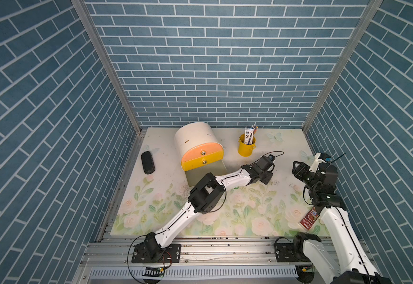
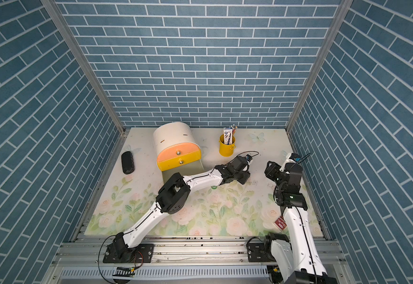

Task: Put the paint cans in the drawer according to color
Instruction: Pick up the paint can at the center of the board, then place the paint can in the drawer.

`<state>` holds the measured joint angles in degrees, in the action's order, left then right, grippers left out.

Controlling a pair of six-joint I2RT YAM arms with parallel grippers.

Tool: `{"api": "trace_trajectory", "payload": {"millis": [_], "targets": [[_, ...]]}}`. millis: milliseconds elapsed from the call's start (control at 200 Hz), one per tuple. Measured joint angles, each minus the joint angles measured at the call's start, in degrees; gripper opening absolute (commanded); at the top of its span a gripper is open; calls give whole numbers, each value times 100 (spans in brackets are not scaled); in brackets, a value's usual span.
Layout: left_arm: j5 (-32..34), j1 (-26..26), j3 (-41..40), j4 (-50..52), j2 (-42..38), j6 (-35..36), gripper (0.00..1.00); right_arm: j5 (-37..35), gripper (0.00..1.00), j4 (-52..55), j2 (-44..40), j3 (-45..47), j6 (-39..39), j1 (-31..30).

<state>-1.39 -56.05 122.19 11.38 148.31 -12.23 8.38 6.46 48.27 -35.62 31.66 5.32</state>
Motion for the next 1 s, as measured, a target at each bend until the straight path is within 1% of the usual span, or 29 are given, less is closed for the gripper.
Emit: {"api": "trace_trajectory", "payload": {"millis": [55,120,270,415,555,625,770,870,1000], "targets": [[-2,2,-26,-33,-11,48,26,4,55,0,-7,0,0,0],[2,4,-177,-109,-87,70,25,15,54,0,-24,0,-2,0],[28,4,-973,-197,-691,122,25,55,52,0,-136,0,-57,0],[201,4,-1799,-262,-1725,203,25,256,51,-83,-264,24,-98,-2],[531,20,-2503,-352,-3021,267,25,435,51,-343,-470,267,-162,-138],[708,46,-2820,-363,-3613,271,25,476,51,-452,-533,389,-197,-317],[1115,170,-3821,-485,-4699,243,25,380,51,-702,-483,562,-267,-1043],[1342,260,-4461,-474,-5136,190,24,273,51,-863,-354,623,-319,-1493],[1550,330,-5130,-424,-5416,87,24,81,51,-1032,-164,708,-345,-1904]]}}
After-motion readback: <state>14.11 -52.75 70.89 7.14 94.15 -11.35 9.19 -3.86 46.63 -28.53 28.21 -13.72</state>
